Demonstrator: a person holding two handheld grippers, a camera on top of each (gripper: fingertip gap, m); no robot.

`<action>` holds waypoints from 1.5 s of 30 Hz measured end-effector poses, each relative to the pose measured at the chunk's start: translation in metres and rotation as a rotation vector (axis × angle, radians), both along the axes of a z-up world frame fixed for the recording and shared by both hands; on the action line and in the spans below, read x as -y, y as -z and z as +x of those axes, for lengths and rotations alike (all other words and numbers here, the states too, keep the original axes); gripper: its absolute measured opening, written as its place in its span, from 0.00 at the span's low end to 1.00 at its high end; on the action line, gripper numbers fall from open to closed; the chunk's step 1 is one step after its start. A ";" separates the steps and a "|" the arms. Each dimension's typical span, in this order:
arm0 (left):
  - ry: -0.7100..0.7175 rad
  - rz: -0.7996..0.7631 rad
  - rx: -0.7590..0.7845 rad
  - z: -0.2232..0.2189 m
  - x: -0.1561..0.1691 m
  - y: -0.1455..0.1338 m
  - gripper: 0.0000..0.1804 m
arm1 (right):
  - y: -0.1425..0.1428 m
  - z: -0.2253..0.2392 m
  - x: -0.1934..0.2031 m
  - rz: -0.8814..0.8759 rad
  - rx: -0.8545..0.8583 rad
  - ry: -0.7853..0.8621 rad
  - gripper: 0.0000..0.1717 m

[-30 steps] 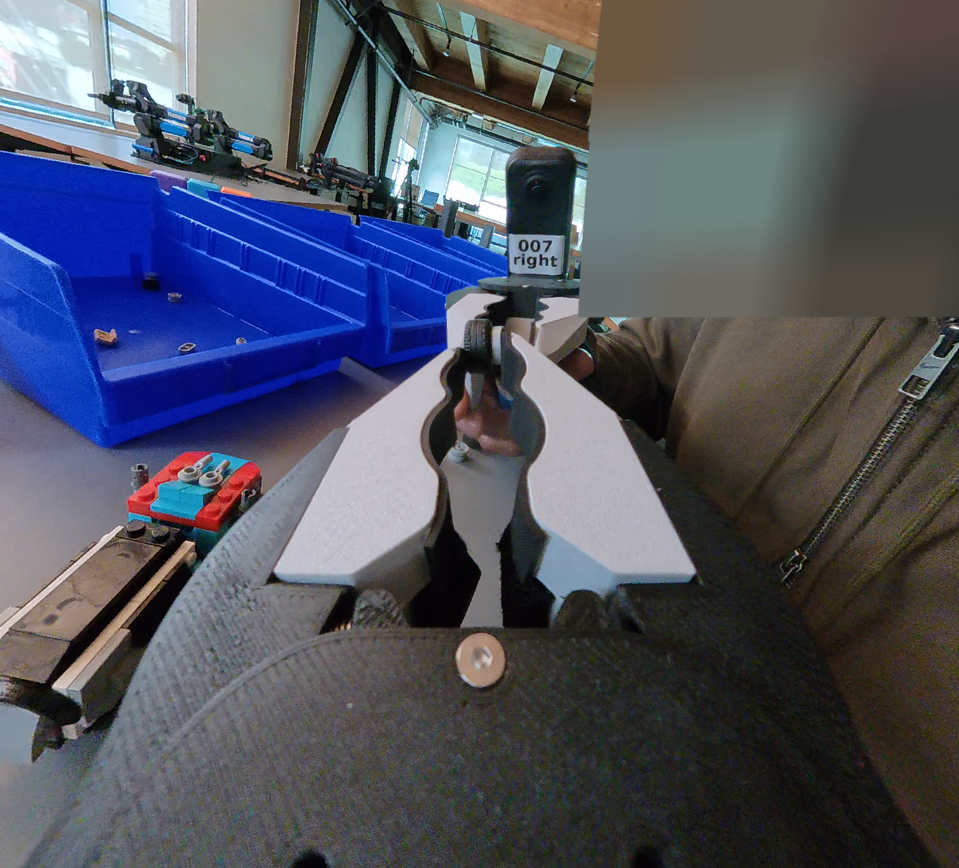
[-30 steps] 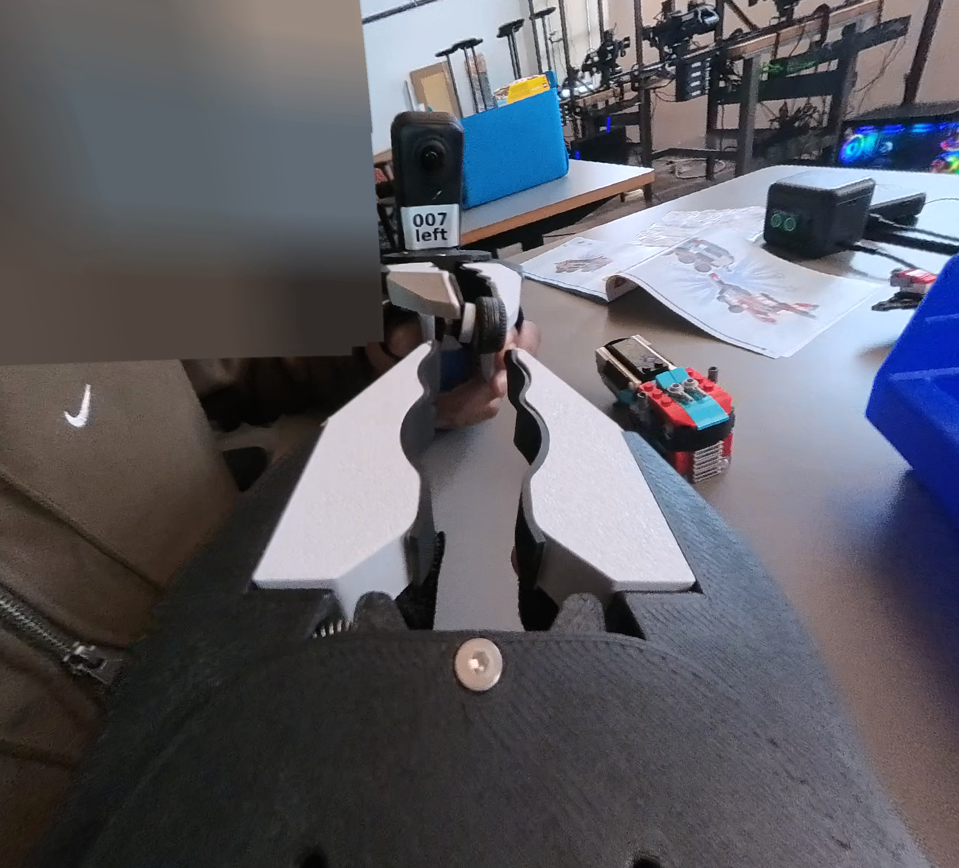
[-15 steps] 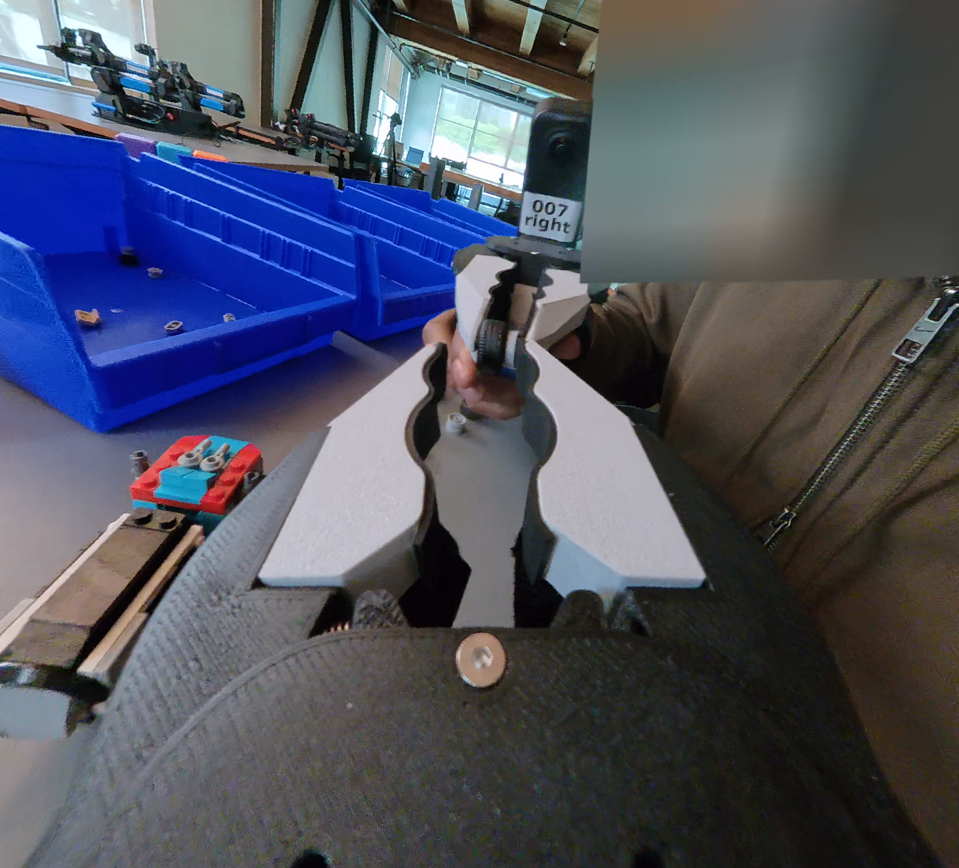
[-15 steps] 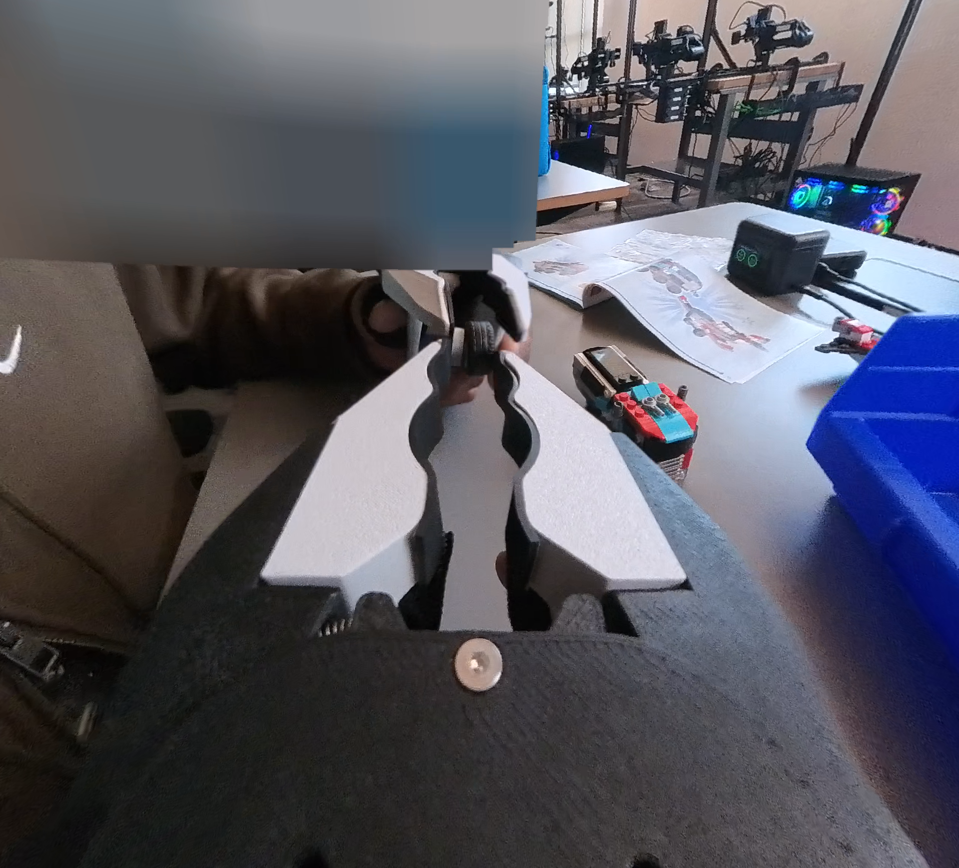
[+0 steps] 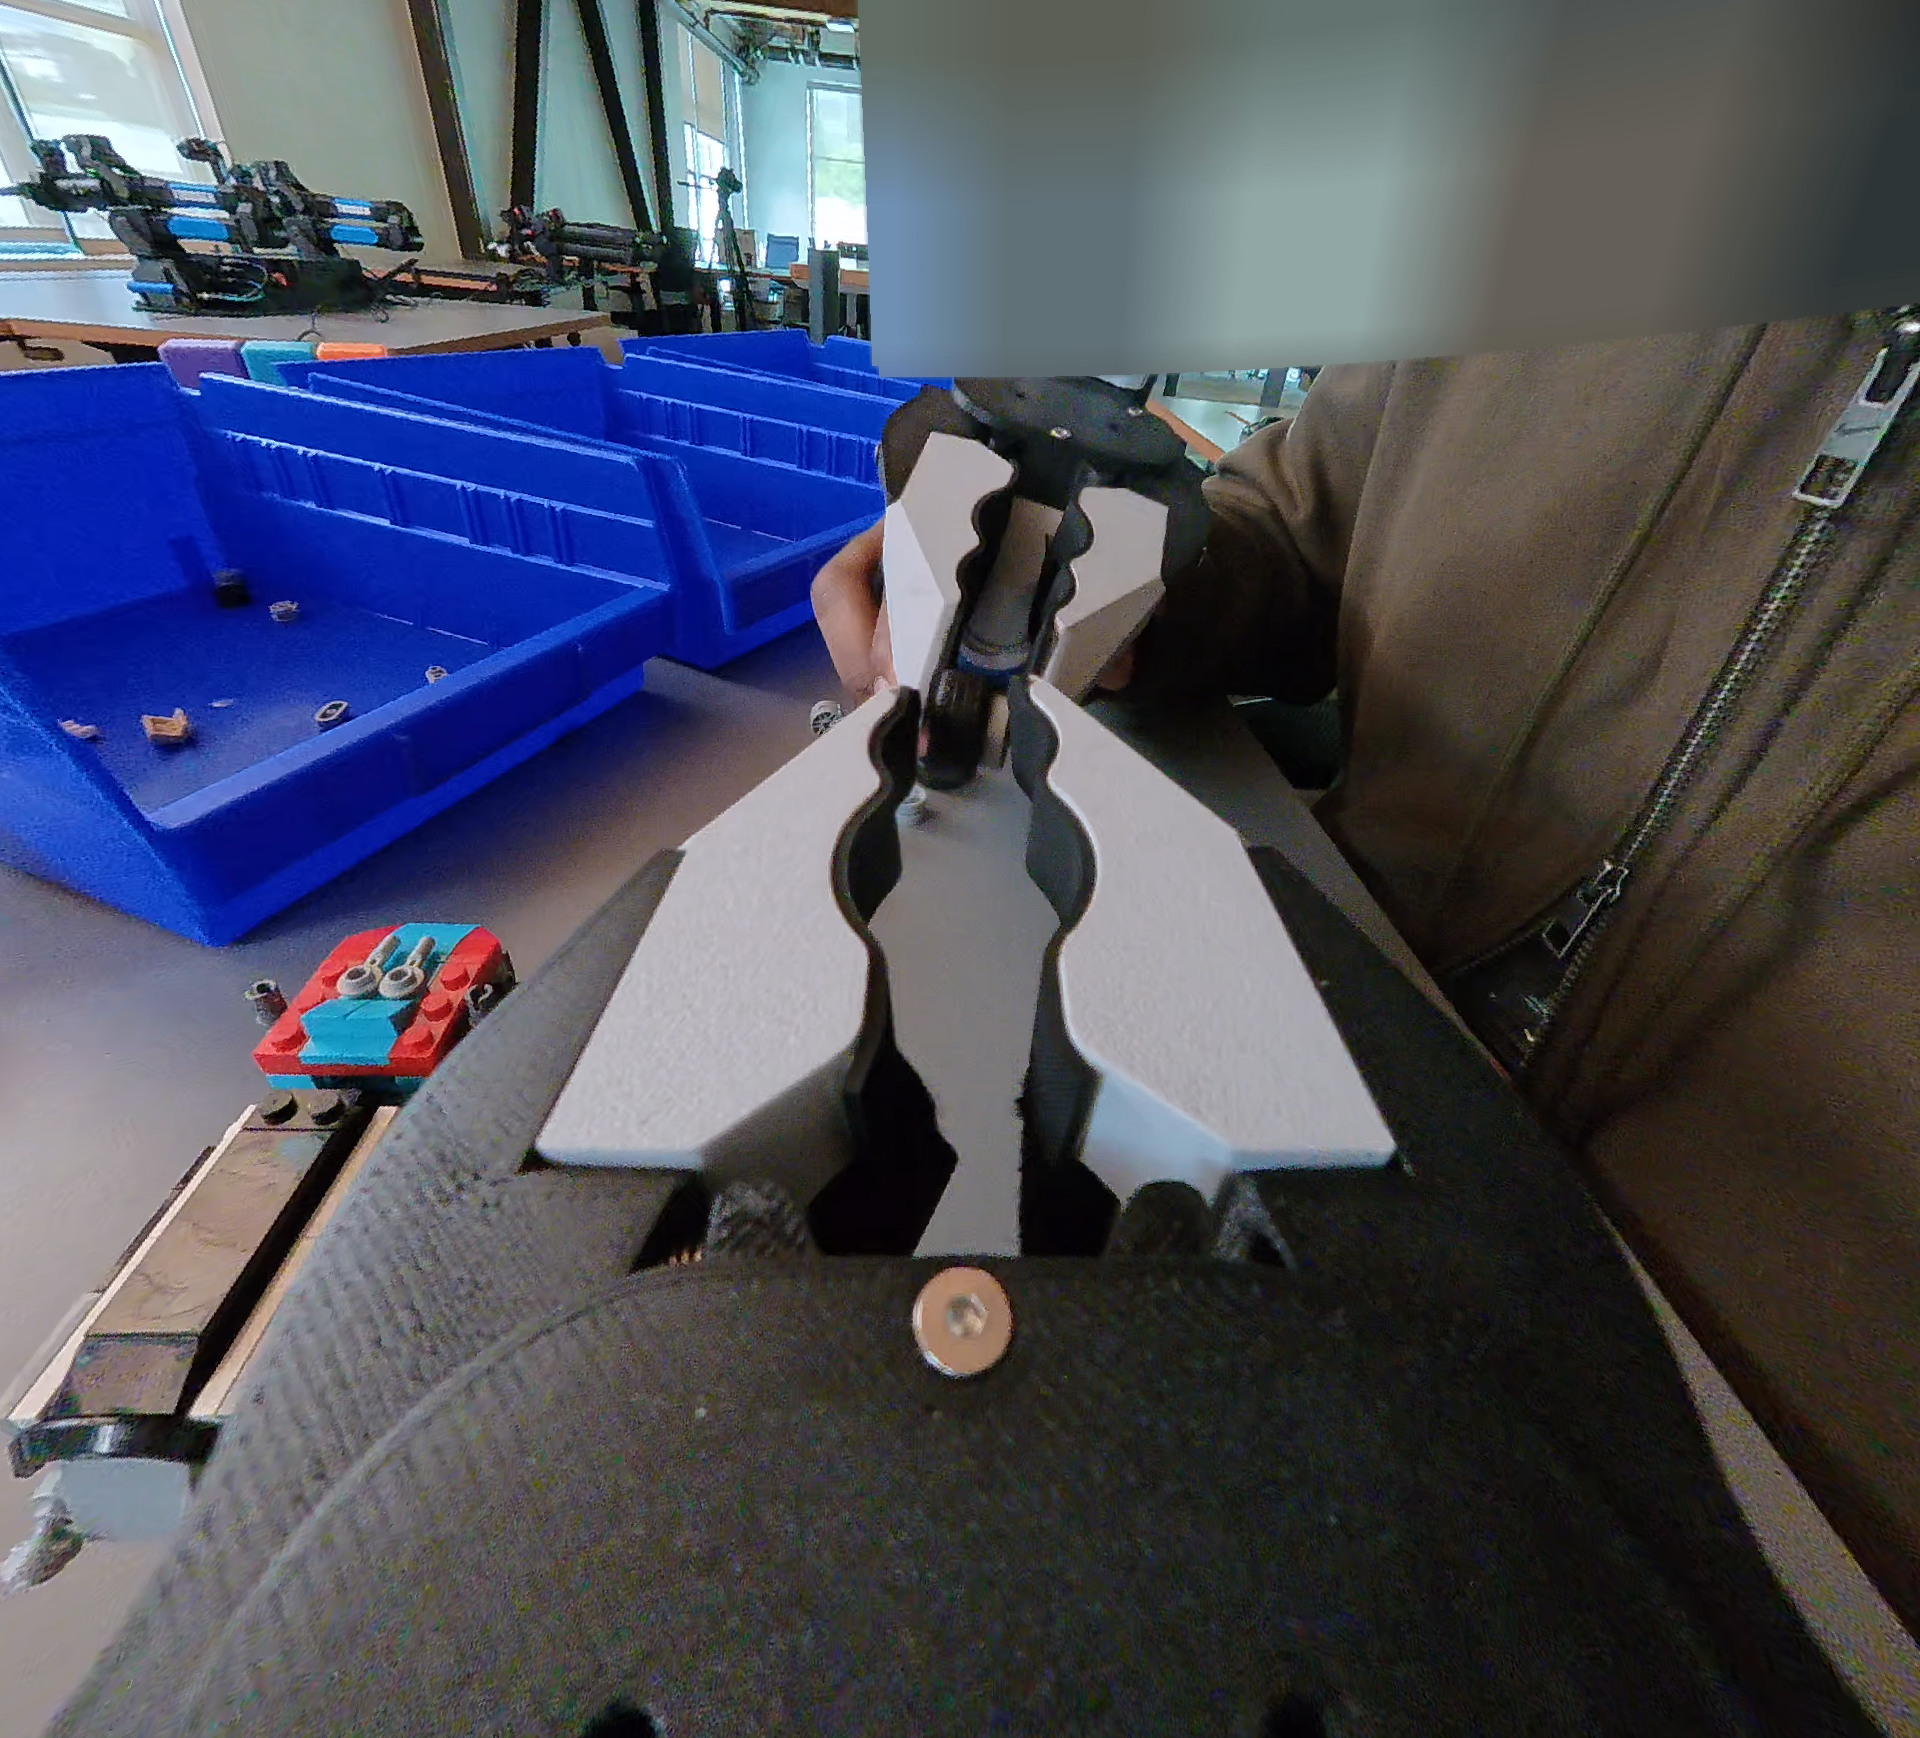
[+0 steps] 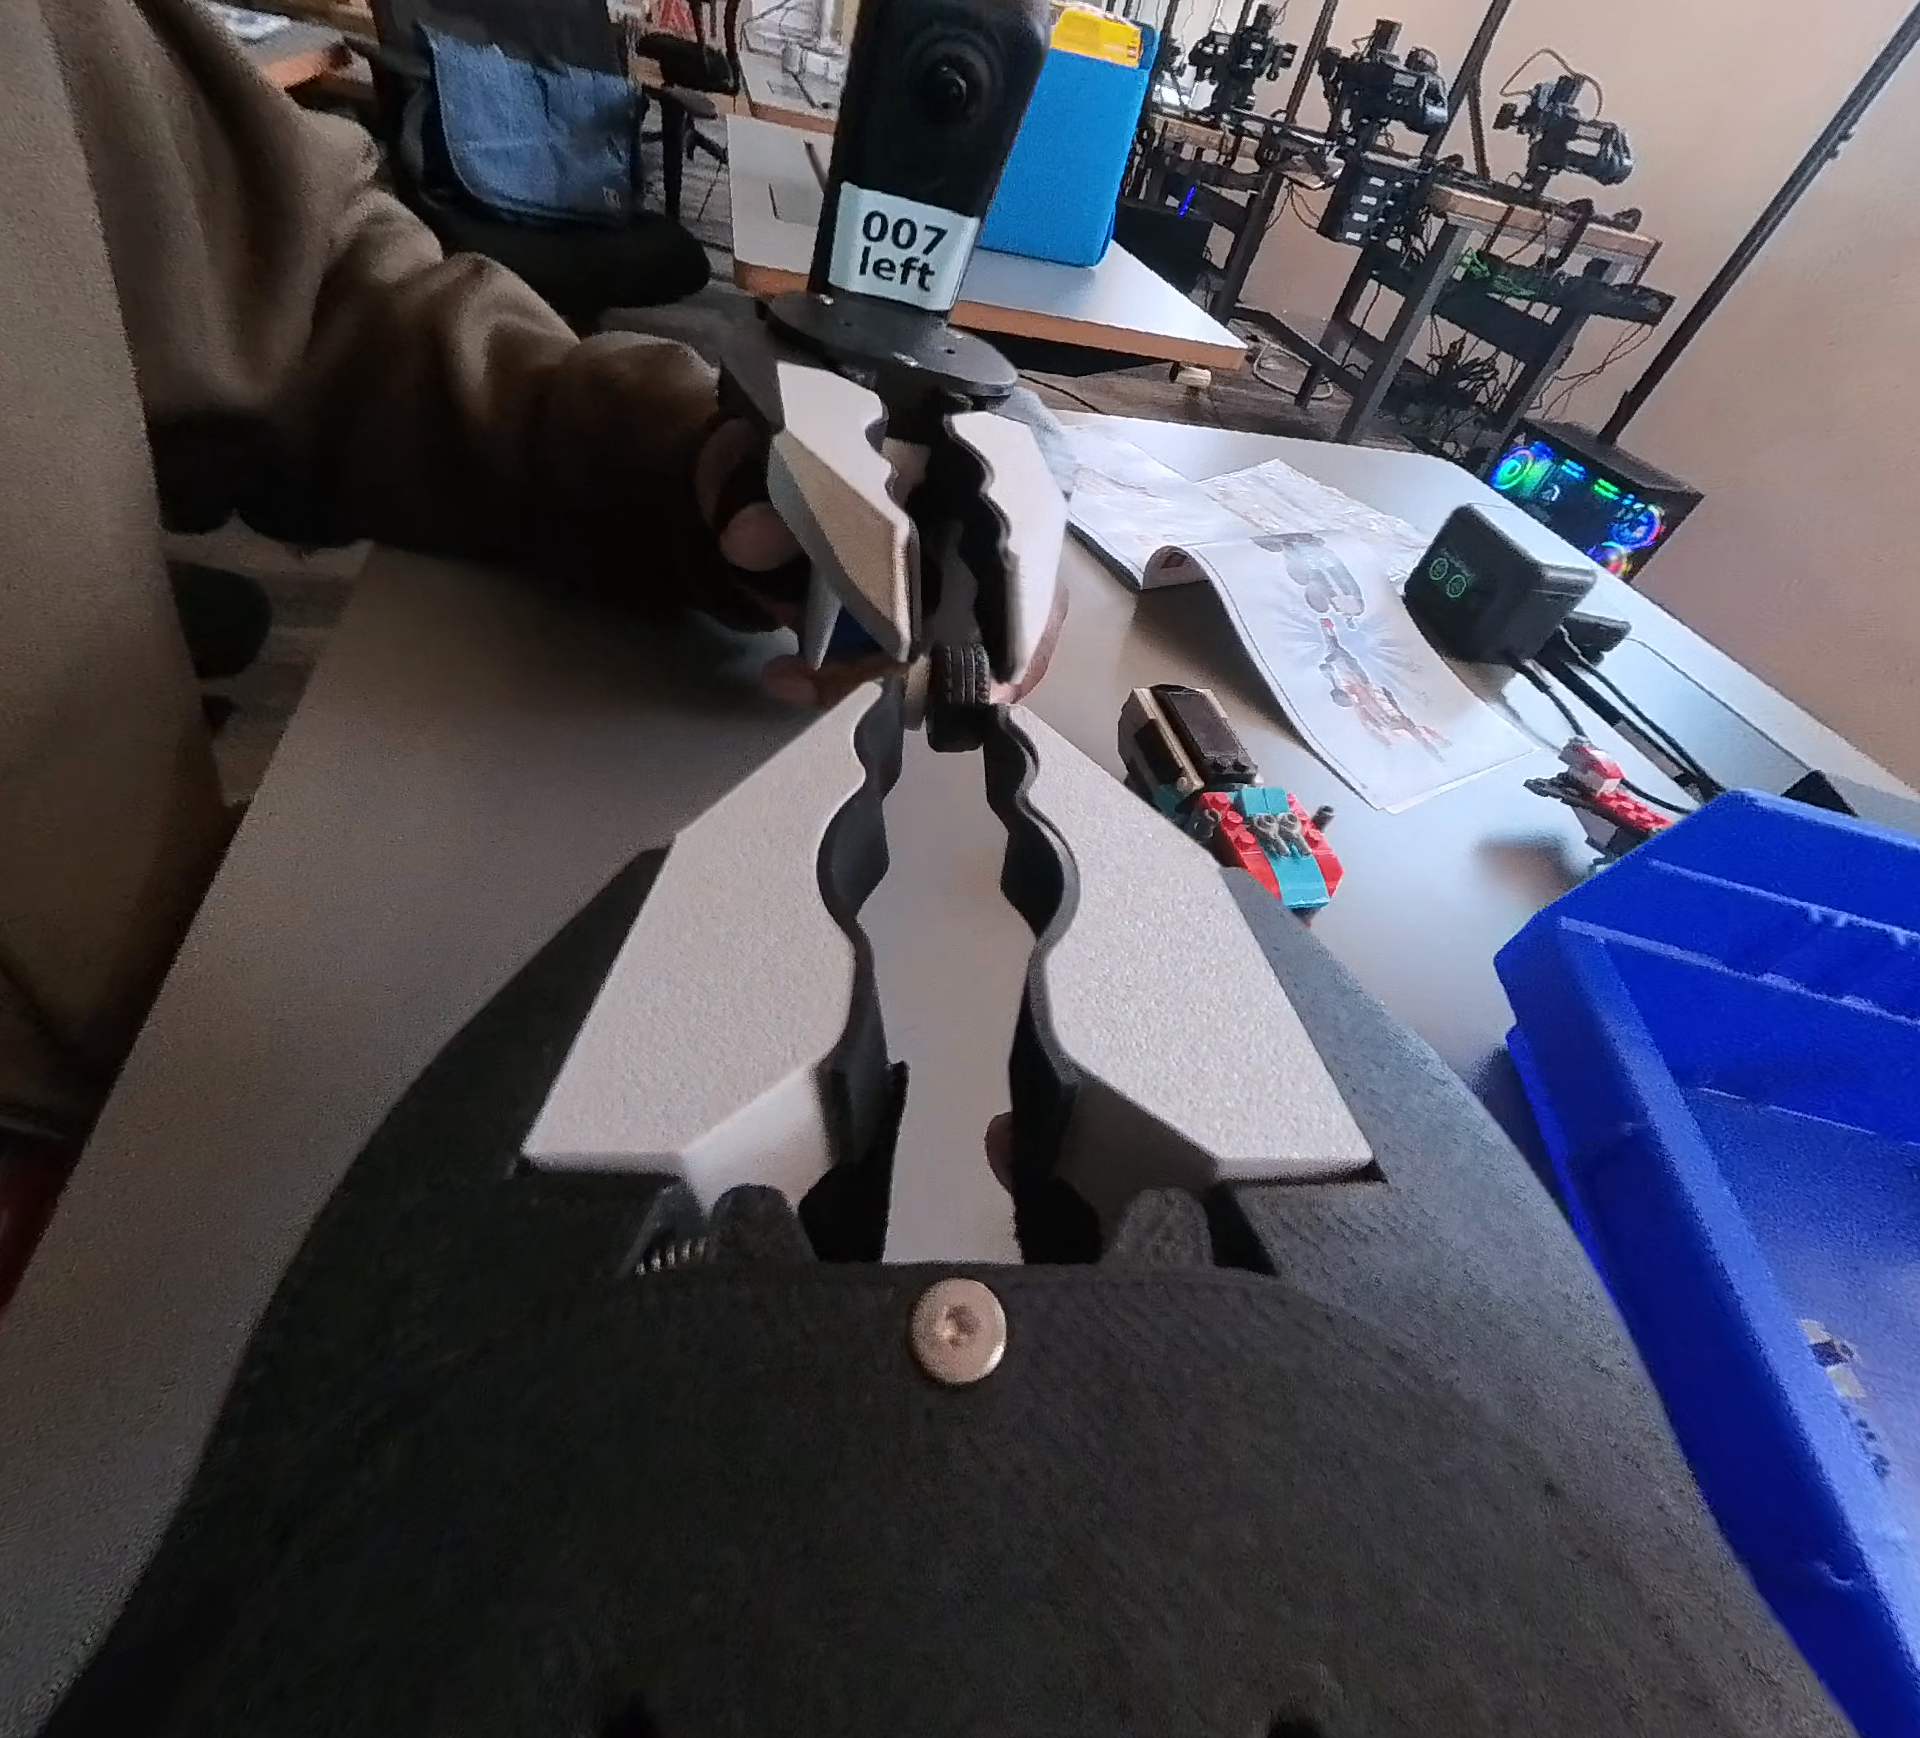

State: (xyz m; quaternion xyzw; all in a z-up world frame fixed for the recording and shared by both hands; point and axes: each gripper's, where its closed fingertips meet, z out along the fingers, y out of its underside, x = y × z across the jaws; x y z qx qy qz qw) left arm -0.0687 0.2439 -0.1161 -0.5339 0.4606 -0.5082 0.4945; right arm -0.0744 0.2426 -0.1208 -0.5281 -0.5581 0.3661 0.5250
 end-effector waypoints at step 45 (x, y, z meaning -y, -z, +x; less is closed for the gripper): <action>0.055 0.243 -0.078 -0.003 0.021 0.005 0.09 | -0.003 -0.002 0.019 0.078 -0.024 -0.103 0.10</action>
